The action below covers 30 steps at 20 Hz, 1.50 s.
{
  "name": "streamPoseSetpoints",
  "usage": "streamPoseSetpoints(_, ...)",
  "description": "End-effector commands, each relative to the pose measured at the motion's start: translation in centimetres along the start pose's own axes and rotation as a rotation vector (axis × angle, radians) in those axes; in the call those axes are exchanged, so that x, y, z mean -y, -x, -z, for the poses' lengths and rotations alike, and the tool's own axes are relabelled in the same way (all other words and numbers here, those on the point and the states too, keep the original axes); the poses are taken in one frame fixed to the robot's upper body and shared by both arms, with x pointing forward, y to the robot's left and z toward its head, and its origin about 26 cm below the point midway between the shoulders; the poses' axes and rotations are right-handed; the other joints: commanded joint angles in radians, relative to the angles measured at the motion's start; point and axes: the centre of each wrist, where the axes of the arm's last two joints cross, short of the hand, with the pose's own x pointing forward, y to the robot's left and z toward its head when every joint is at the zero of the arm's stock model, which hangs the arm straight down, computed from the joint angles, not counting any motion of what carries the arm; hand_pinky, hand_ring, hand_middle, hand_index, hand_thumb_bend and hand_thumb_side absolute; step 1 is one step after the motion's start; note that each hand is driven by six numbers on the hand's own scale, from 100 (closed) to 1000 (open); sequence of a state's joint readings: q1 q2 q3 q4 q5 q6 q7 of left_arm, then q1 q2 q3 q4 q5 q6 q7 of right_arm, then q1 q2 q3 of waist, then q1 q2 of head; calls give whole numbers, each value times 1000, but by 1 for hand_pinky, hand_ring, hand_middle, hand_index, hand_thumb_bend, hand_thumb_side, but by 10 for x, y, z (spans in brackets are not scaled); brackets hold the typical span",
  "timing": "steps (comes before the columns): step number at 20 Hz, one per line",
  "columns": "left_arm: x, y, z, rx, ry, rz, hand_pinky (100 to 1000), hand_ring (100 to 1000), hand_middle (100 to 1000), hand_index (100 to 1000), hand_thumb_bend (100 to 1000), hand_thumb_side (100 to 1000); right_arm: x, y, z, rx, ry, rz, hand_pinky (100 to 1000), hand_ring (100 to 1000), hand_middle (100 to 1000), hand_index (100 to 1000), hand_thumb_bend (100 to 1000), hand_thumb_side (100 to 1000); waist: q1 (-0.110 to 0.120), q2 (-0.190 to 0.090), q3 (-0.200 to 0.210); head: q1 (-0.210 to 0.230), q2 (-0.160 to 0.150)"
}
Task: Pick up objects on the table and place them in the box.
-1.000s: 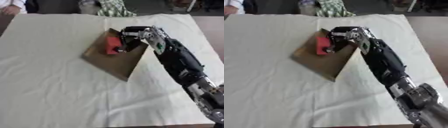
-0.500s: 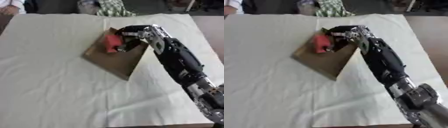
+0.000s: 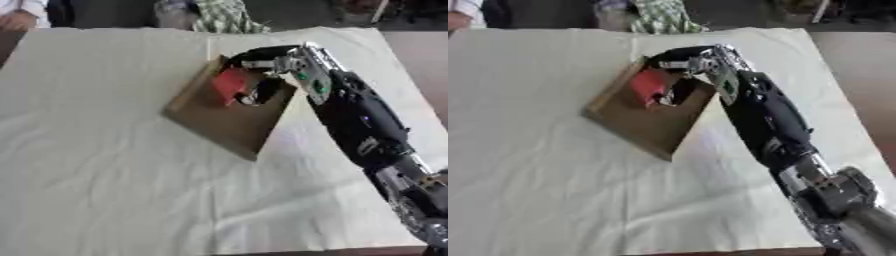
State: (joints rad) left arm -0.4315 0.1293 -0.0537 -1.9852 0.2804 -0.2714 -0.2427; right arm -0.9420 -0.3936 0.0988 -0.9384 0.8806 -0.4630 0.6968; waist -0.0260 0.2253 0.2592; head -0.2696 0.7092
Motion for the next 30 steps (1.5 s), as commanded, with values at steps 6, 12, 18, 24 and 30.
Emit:
streamPoseSetpoints(6,2,-4,4,21,10,-7,587,886,776,736,100,638,20,5,-14,-29,10,-23,990,1000,982,987,155,100,2,-18,-2,3,-6)
streamPoseSetpoints(12,2,-4,4,19,10,-7,587,888,777,736,100,646,20,5,-13,-59,26,10,986,1000,977,994,100,100,2,-18,-4,4,-6)
streamPoseSetpoints(18,2,-4,3,18,11,-8,589,888,778,736,100,649,37,5,-21,-62,67,-10,993,1000,987,1000,112,100,2,-22,-7,6,0)
streamPoseSetpoints(24,1,-4,3,18,11,-7,590,887,777,736,100,649,53,7,-34,-77,108,-44,991,1000,975,1000,100,100,3,-30,-11,10,0)
streamPoseSetpoints(30,-2,-5,2,15,6,11,590,887,777,737,100,648,82,-2,-74,-24,329,-62,955,927,914,955,100,613,0,-34,-22,25,6)
